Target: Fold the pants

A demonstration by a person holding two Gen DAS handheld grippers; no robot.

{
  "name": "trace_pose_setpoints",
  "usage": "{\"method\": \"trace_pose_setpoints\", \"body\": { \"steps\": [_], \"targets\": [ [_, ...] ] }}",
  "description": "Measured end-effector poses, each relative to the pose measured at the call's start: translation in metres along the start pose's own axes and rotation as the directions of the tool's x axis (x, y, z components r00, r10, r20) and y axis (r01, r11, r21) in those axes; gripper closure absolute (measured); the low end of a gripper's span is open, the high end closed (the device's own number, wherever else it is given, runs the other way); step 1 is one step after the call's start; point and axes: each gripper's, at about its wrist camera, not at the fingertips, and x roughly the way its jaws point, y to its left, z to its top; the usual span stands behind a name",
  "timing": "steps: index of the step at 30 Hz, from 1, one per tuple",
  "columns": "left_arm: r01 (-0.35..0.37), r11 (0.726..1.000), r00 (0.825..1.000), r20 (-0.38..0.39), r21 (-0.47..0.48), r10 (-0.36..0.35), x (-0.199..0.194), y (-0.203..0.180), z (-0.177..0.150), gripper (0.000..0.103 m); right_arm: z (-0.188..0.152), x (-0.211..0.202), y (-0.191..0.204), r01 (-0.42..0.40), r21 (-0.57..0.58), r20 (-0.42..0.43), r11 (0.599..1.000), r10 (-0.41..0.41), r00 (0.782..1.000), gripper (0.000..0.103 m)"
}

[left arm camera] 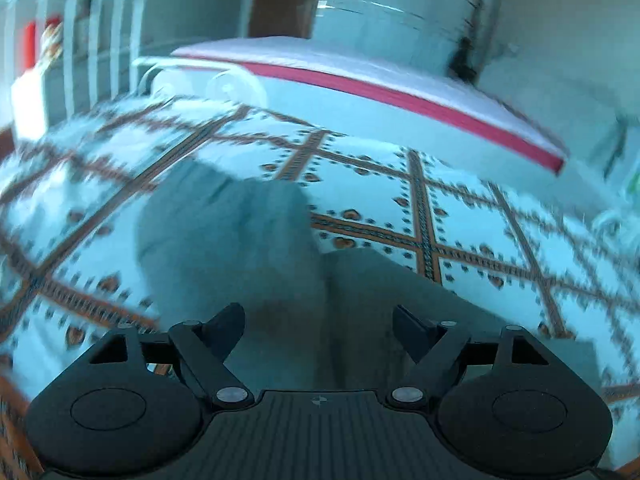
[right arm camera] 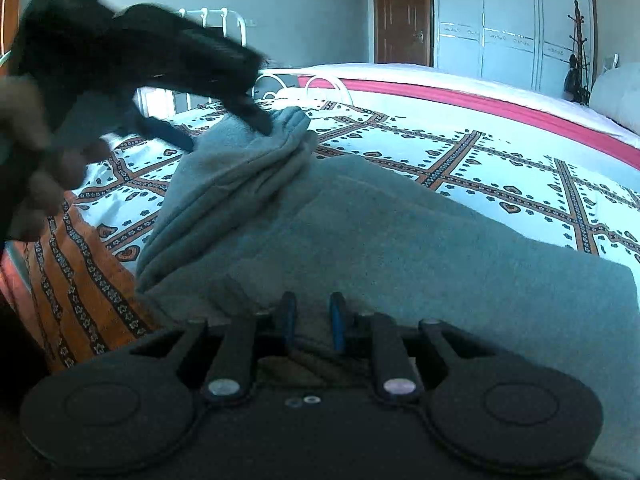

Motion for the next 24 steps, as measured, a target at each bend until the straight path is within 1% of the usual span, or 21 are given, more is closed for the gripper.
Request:
{"method": "trace_pose_setpoints", "body": {
  "steps": [2, 4, 6, 7, 8, 9, 11, 12, 14, 15, 16, 17, 19, 20, 22, 24],
  "targets": [
    [-0.052, 0.996, 0.998, -0.034, 0.077, 0.054, 0.016, -0.017, 0.000, 0.020, -0.001, 0.000, -0.001, -0.004, 0.008, 0.003, 1.000, 0.004, 1.000, 0.092],
    [-0.094, 0.990, 0.993, -0.062, 0.106, 0.101, 0.031, -0.024, -0.002, 0.020, -0.001, -0.001, -0.003, -0.012, 0.014, 0.005, 1.000, 0.012, 1.000, 0.092],
    [-0.153, 0.979, 0.982, -0.088, 0.133, 0.166, 0.043, -0.029, -0.006, 0.020, -0.002, -0.001, -0.005, -0.014, 0.011, 0.006, 1.000, 0.014, 1.000, 0.092],
    [-0.183, 0.971, 0.974, -0.104, 0.154, 0.200, 0.049, -0.029, -0.009, 0.020, -0.002, -0.001, -0.007, -0.020, 0.015, 0.007, 1.000, 0.020, 1.000, 0.092],
    [-0.201, 0.966, 0.969, -0.110, 0.162, 0.220, 0.053, -0.026, -0.011, 0.020, -0.002, 0.000, -0.008, -0.025, 0.019, 0.009, 1.000, 0.025, 1.000, 0.092],
    [-0.218, 0.962, 0.967, -0.095, 0.162, 0.235, 0.054, -0.023, -0.012, 0.021, -0.003, 0.000, -0.009, -0.030, 0.023, 0.010, 0.999, 0.030, 0.999, 0.092],
    [-0.250, 0.955, 0.963, -0.065, 0.160, 0.263, 0.053, -0.017, -0.010, 0.046, -0.003, 0.000, -0.012, -0.041, 0.033, 0.013, 0.999, 0.040, 0.999, 0.092],
    [-0.250, 0.957, 0.964, -0.059, 0.146, 0.260, 0.052, -0.010, -0.009, 0.048, -0.003, 0.001, -0.013, -0.045, 0.041, 0.014, 0.998, 0.045, 0.999, 0.092],
    [-0.236, 0.966, 0.969, -0.050, 0.104, 0.242, 0.049, 0.000, -0.008, 0.062, -0.003, 0.001, -0.015, -0.053, 0.051, 0.017, 0.997, 0.052, 0.998, 0.092],
    [-0.233, 0.968, 0.971, -0.035, 0.096, 0.238, 0.045, 0.004, -0.008, 0.066, -0.003, 0.002, -0.016, -0.055, 0.056, 0.017, 0.997, 0.054, 0.998, 0.092],
    [-0.222, 0.972, 0.974, -0.025, 0.080, 0.225, 0.045, 0.007, -0.008, 0.077, -0.003, 0.002, -0.016, -0.056, 0.060, 0.018, 0.997, 0.055, 0.998, 0.092],
    [-0.199, 0.978, 0.980, -0.018, 0.057, 0.200, 0.044, 0.009, -0.010, 0.083, -0.003, 0.003, -0.016, -0.056, 0.067, 0.018, 0.996, 0.055, 0.998, 0.092],
    [-0.157, 0.987, 0.988, 0.016, 0.021, 0.156, 0.037, 0.011, -0.013, 0.085, -0.002, 0.003, -0.016, -0.054, 0.072, 0.018, 0.996, 0.053, 0.998, 0.092],
    [-0.136, 0.991, 0.990, 0.036, 0.021, 0.135, 0.033, 0.010, -0.015, 0.085, -0.002, 0.004, -0.016, -0.052, 0.070, 0.018, 0.996, 0.051, 0.999, 0.092],
    [-0.099, 0.994, 0.992, 0.080, 0.054, 0.095, 0.022, 0.002, -0.015, 0.085, -0.002, 0.004, -0.015, -0.048, 0.065, 0.016, 0.997, 0.048, 0.999, 0.092],
    [-0.036, 0.997, 0.994, 0.104, 0.063, 0.030, 0.011, 0.001, -0.014, 0.086, -0.002, 0.004, -0.014, -0.044, 0.057, 0.016, 0.997, 0.043, 0.999, 0.092]
  ]
}}
